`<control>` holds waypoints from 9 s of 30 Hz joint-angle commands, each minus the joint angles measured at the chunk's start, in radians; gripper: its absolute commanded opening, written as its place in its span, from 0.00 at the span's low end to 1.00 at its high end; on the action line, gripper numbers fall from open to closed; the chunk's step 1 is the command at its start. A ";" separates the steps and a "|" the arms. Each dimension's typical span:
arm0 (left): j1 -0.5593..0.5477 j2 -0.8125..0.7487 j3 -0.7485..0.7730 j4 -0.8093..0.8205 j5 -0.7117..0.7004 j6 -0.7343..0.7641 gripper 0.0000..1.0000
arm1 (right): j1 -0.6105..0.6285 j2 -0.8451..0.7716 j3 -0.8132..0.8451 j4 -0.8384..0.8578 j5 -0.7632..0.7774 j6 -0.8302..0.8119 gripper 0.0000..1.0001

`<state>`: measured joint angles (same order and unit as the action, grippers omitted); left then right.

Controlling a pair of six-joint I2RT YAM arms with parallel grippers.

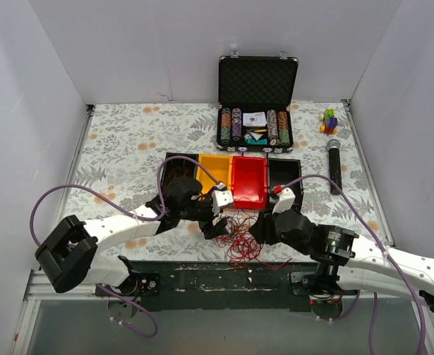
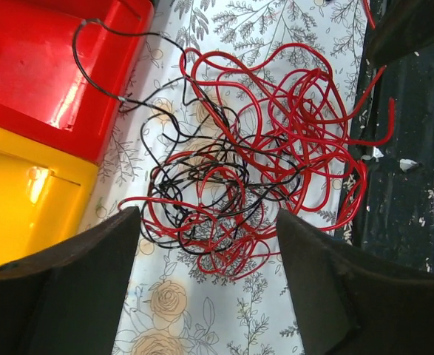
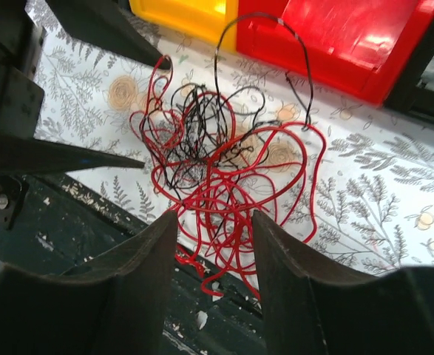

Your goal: Untangle the cables

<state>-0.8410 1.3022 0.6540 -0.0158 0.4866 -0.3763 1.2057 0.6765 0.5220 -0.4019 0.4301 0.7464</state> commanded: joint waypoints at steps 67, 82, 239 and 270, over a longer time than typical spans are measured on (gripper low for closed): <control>0.042 -0.563 -0.271 -0.447 -0.272 0.622 0.00 | -0.291 0.236 0.346 0.244 0.010 -0.330 0.01; 0.042 -0.606 -0.298 -0.477 -0.347 0.692 0.00 | -0.291 0.215 0.783 0.146 0.231 -0.594 0.01; 0.054 -0.534 -0.096 -0.577 -0.065 0.427 0.56 | -0.500 0.278 0.260 0.137 -0.519 -0.432 0.80; -0.042 -0.400 -0.192 -0.447 0.101 0.767 0.41 | -0.388 0.328 0.124 0.238 -0.435 -0.394 0.74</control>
<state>-0.8444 0.8604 0.4805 -0.4652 0.5411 0.2321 0.8124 0.9970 0.6716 -0.2031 -0.0212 0.3370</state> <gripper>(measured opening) 0.397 0.741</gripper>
